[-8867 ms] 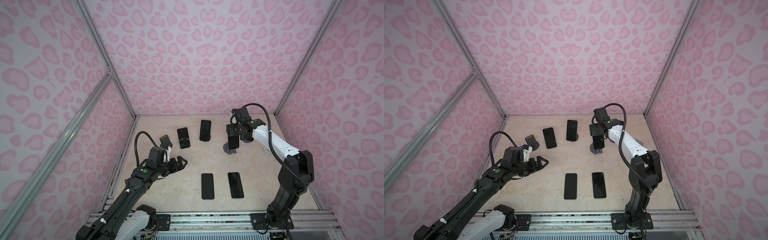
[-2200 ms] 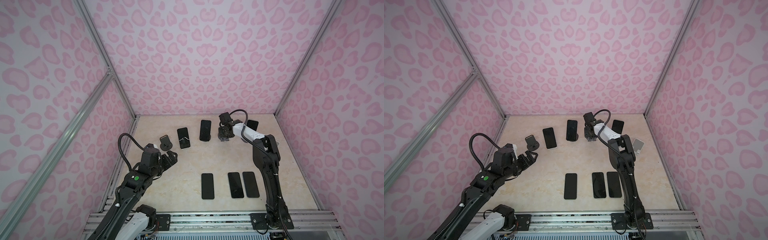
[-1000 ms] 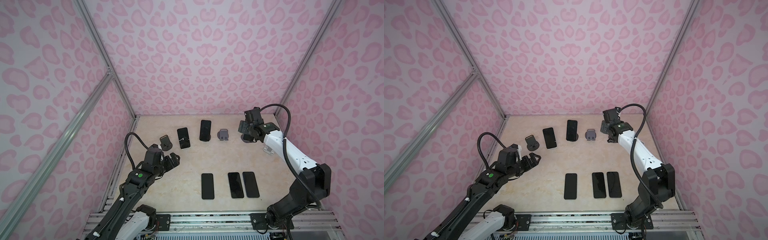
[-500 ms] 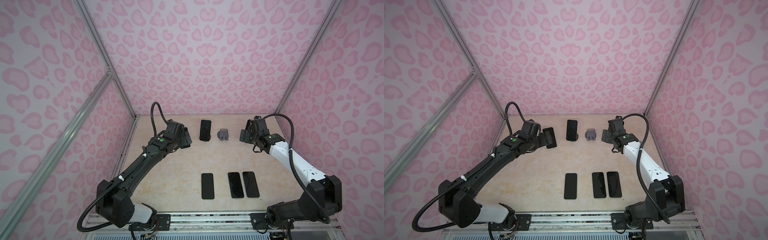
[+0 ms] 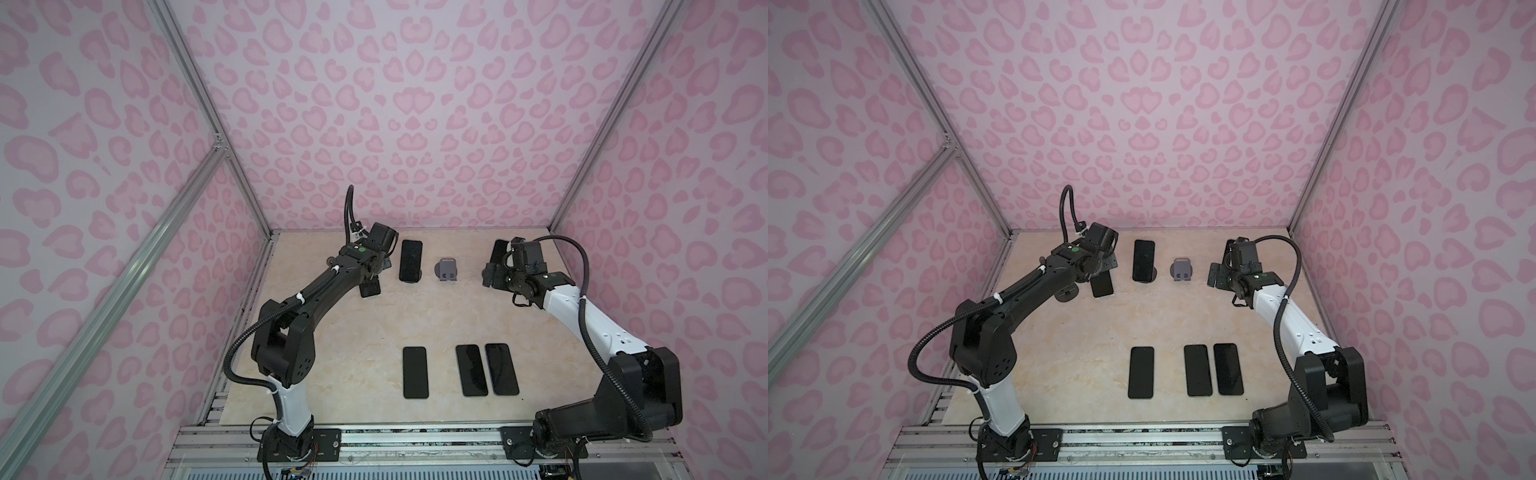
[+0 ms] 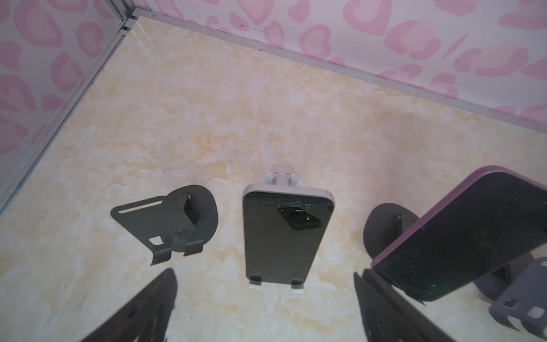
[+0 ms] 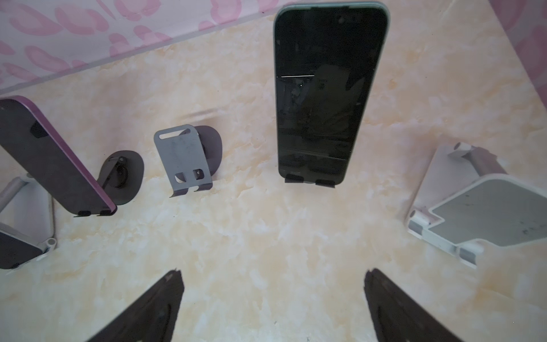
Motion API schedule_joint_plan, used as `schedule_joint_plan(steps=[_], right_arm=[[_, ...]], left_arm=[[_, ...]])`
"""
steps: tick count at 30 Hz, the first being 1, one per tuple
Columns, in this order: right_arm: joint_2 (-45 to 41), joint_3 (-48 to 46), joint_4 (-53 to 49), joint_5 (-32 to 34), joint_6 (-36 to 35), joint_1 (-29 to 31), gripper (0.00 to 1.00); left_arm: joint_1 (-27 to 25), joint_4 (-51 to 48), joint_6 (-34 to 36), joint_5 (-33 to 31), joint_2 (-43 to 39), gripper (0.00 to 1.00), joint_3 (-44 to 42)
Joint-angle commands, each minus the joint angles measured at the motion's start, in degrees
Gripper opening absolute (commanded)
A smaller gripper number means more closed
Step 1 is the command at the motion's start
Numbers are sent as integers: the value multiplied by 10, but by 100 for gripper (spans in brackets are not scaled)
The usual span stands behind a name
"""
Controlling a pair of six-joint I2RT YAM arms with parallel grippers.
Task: Remove the phone from the phone stand
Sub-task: 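Reach the left gripper to the white-stand phone while the right gripper hovers, then lower the left gripper and close it on the phone's top edge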
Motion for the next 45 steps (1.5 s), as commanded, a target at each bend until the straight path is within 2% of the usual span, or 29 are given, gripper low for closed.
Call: schedule_joint_plan(steps=[1, 6, 19, 28, 30, 39, 45], right_arm=[[-5, -9, 35, -36, -3, -4, 98], [-15, -17, 47, -53, 3, -10, 98], [-16, -22, 57, -69, 7, -13, 98], [-16, -22, 54, -70, 7, -13, 98], [-14, -20, 53, -70, 7, -13, 98], [-9, -19, 53, -68, 8, -13, 98], [-11, -19, 52, -68, 8, -14, 98]], left_arm=[[3, 10, 11, 1, 25, 97, 21], [7, 28, 29, 18, 41, 97, 39], [42, 0, 83, 67, 100, 97, 109], [46, -10, 78, 50, 135, 97, 124], [45, -11, 75, 51, 139, 100, 128], [46, -5, 69, 45, 136, 87, 117], [47, 2, 70, 46, 134, 86, 106]])
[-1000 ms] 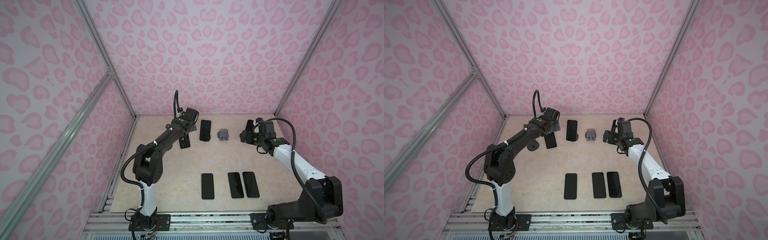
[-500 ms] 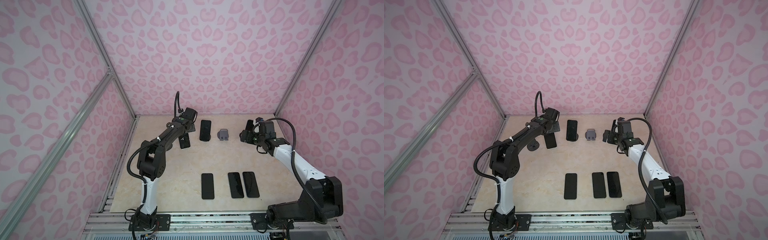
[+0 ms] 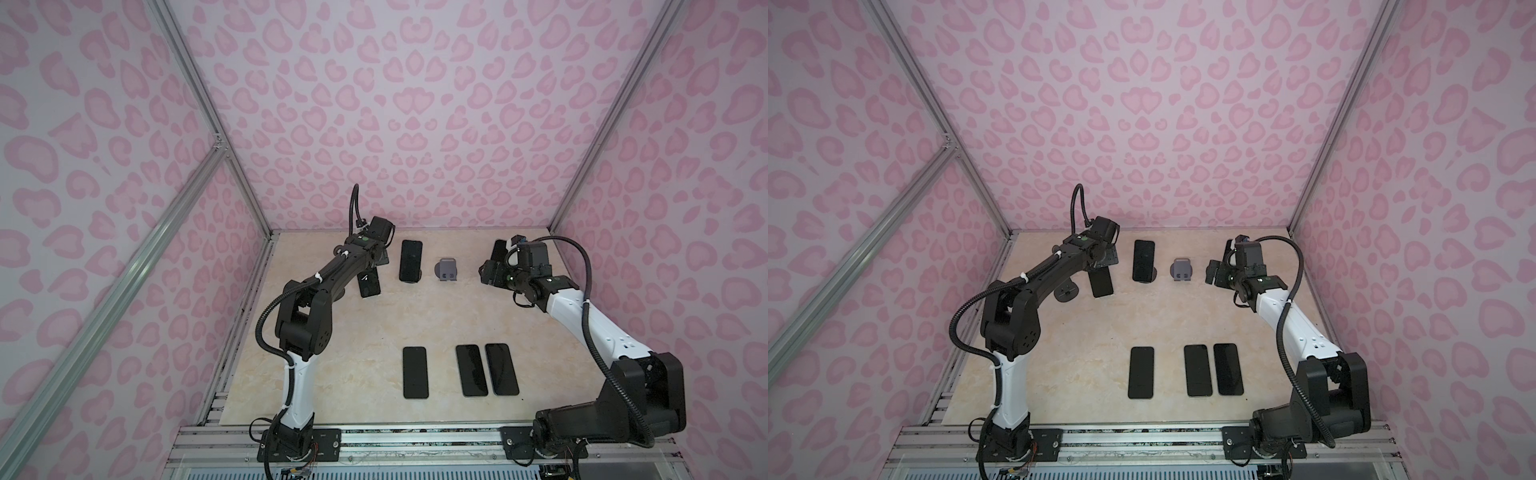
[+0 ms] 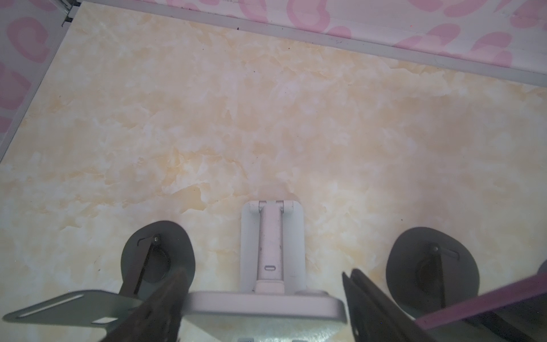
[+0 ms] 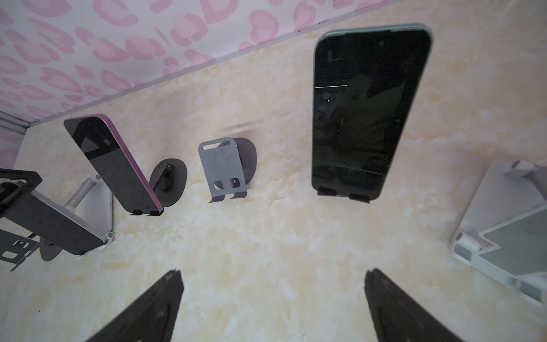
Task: Remove the phone from the phone stand
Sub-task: 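Lower the left gripper and close it on the phone's top edge, then lift the phone off the white stand toward the robot with the left gripper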
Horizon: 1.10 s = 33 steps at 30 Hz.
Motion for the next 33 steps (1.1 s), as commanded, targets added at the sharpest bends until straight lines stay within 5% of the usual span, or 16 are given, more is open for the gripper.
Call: schedule_joint_plan(steps=[1, 33], right_arm=[[2, -2, 2, -2, 2, -1, 98], [-6, -6, 2, 0, -1, -1, 98]], left_arm=[[1, 3, -3, -7, 0, 86, -6], [6, 40, 54, 9, -83, 64, -71]])
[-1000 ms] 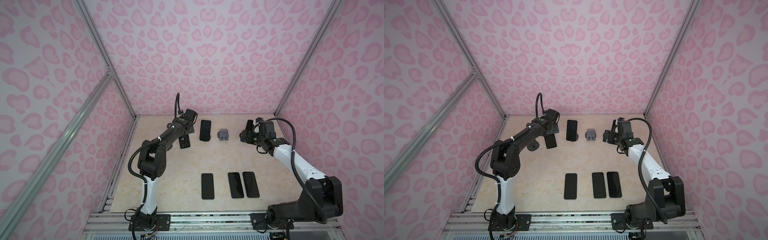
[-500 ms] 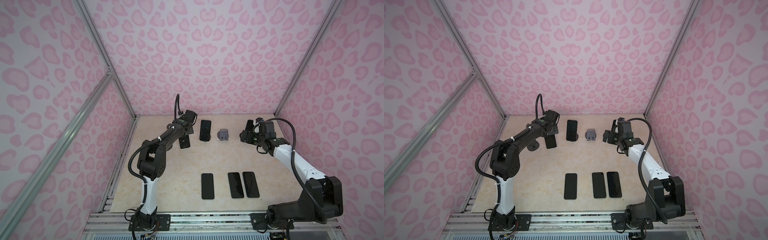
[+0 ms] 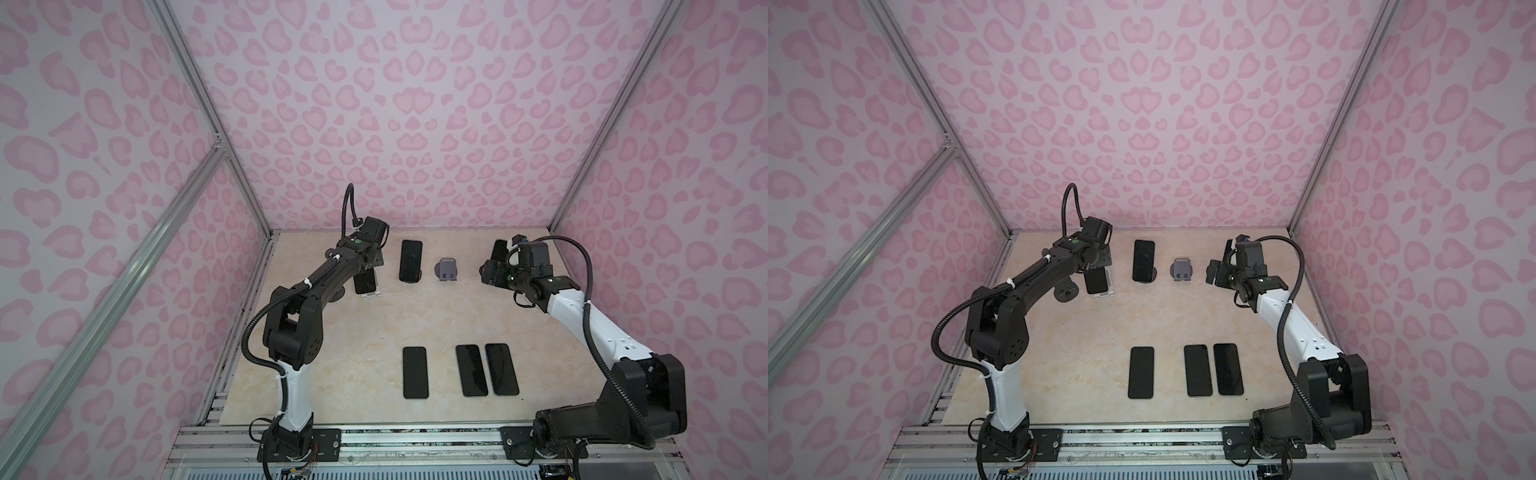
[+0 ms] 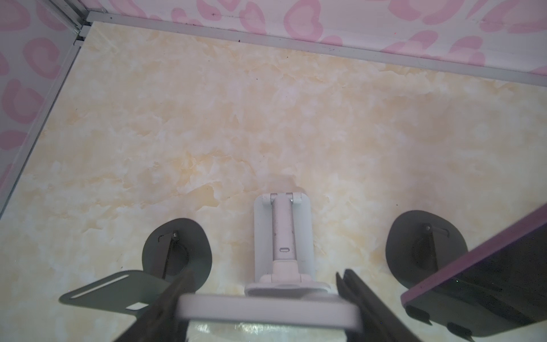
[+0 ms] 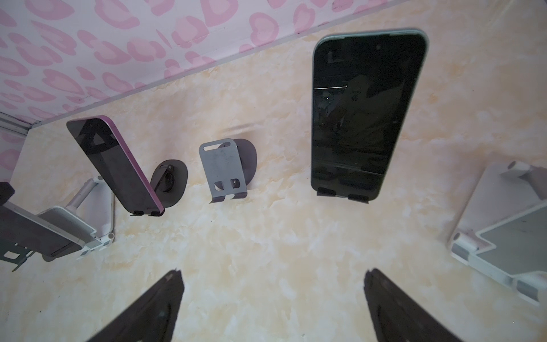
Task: Remove the phone from the phone stand
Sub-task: 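Lift the phone off the white stand toward the robot with the left gripper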
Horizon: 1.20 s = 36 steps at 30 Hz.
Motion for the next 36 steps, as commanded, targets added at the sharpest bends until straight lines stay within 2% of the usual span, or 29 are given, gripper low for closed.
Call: schedule_joint_plan(steps=[1, 13, 19, 25, 31, 36], right_arm=[[-3, -5, 4, 0, -1, 0, 98], [-5, -9, 9, -6, -2, 1, 97], [-55, -69, 104, -58, 7, 7, 97], [-71, -82, 128, -63, -15, 49, 97], [-91, -137, 186, -28, -33, 112, 96], [-112, -188, 237, -1, -29, 134, 96]], left_arm=[[0, 13, 14, -4, -16, 64, -10], [-10, 18, 36, 4, -95, 59, -75], [-20, 19, 37, 5, -159, 58, -127], [-32, 23, 32, 18, -238, 58, -202], [-49, 18, 12, 29, -319, 58, -290], [-60, -3, -14, 36, -391, 57, -349]])
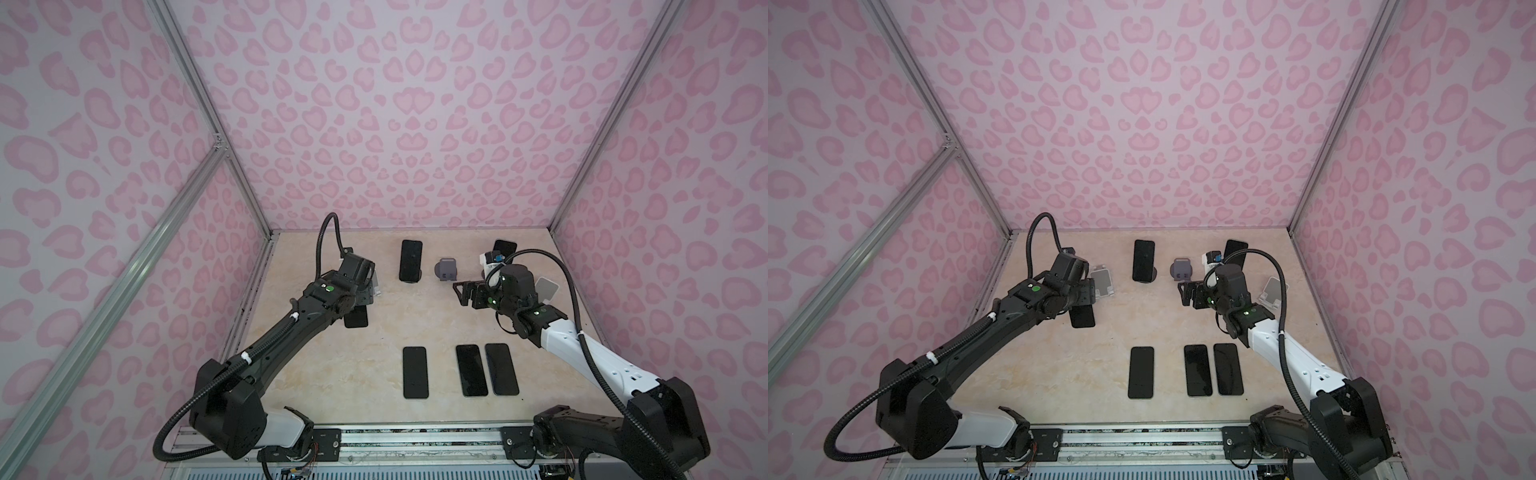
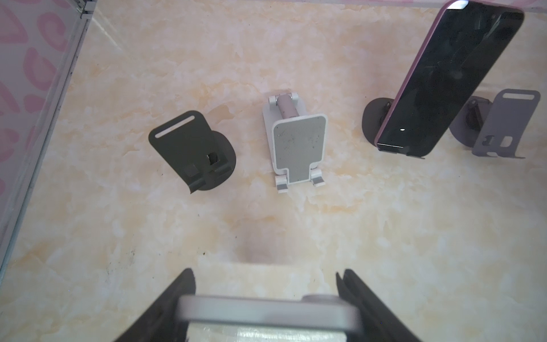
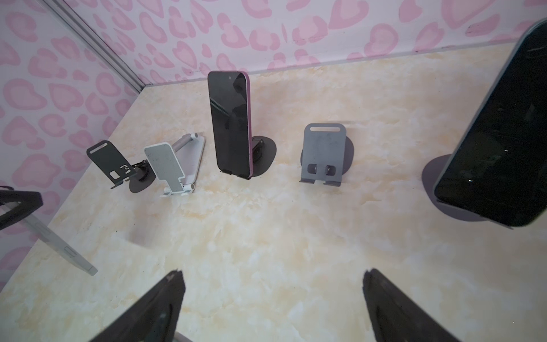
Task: Remove the phone from the phone stand
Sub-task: 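Lift the phone off the white stand toward the robot with the left gripper, then lower the held phone onto the table beside the flat phones with the left gripper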
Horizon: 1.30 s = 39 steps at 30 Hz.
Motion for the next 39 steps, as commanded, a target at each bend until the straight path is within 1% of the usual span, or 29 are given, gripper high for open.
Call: schedule_joint_plan(steps=[1, 7, 12, 17, 21, 23, 25, 30, 33, 36, 39], right_arm=[[-14, -31, 63, 33, 0, 8, 96], [-45, -70, 98, 71, 10, 17, 96], [-71, -84, 94, 112, 8, 21, 95], [-100, -110, 128, 127, 14, 21, 95], [-127, -123, 128, 135, 21, 21, 95], [-132, -121, 123, 131, 28, 21, 95], [-136, -121, 125, 125, 32, 23, 94], [-166, -124, 107, 129, 40, 26, 94], [-187, -143, 123, 139, 44, 30, 93], [-189, -148, 116, 151, 48, 34, 93], [-181, -147, 114, 158, 51, 39, 93]], left_arm=[[-6, -12, -28, 3, -42, 57, -25], [-25, -68, -61, 6, -87, 55, -47], [-43, -96, -86, 16, -123, 55, -67], [-67, -124, -114, 13, -152, 54, -86], [-100, -149, -144, -3, -171, 53, -101], [-117, -161, -166, 1, -179, 53, -108], [-143, -166, -187, -3, -184, 53, -120], [-208, -183, -237, 1, -161, 52, -130], [-243, -185, -267, -13, -138, 53, -138], [-265, -173, -286, -17, -118, 53, -151], [-272, -158, -287, -16, -99, 53, -155]])
